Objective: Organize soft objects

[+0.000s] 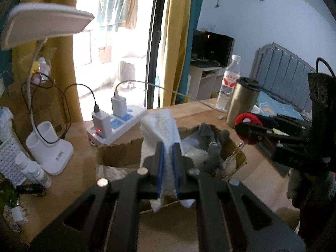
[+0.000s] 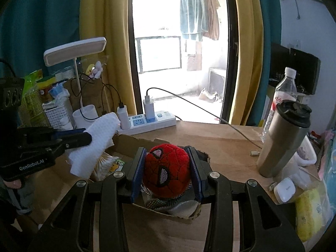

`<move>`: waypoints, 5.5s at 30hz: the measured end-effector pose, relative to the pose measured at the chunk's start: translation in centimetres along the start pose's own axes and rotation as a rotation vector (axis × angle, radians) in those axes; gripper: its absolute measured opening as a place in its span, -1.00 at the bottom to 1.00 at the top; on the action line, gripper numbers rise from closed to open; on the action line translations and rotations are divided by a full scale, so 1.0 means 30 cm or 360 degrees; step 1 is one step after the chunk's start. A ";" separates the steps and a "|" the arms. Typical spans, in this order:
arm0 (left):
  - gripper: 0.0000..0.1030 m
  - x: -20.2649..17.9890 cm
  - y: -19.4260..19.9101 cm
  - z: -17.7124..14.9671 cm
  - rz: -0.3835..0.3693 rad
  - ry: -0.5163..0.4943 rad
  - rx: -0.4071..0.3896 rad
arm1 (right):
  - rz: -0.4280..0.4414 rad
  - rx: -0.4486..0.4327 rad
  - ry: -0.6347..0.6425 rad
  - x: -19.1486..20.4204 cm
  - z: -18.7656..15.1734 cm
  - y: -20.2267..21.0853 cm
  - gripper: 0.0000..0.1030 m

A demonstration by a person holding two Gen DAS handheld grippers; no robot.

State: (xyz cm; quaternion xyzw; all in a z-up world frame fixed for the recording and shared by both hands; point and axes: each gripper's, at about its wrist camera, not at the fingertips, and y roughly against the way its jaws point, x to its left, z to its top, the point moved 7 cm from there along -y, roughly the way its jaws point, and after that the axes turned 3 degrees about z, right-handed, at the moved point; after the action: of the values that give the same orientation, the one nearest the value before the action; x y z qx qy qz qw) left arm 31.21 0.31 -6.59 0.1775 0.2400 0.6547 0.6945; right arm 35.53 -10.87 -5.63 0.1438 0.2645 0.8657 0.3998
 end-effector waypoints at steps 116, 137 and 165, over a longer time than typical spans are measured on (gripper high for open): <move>0.98 -0.111 0.785 -0.119 0.0170 -0.0020 -0.0567 | -0.0315 -0.0459 -0.0051 0.309 -0.111 0.762 0.39; 0.98 -0.126 0.789 -0.119 0.0163 -0.0029 -0.0566 | -0.0322 -0.0446 -0.0048 0.317 -0.112 0.761 0.41; 0.98 -0.120 0.790 -0.134 0.0160 -0.0009 -0.0566 | -0.0317 -0.0442 -0.0037 0.323 -0.121 0.750 0.41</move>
State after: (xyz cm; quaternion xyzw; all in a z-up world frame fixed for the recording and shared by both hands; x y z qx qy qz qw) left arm 9.30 -1.66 3.77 0.0656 0.1092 0.7202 0.6820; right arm 13.80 -16.83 4.67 0.0702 0.1506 0.8483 0.5027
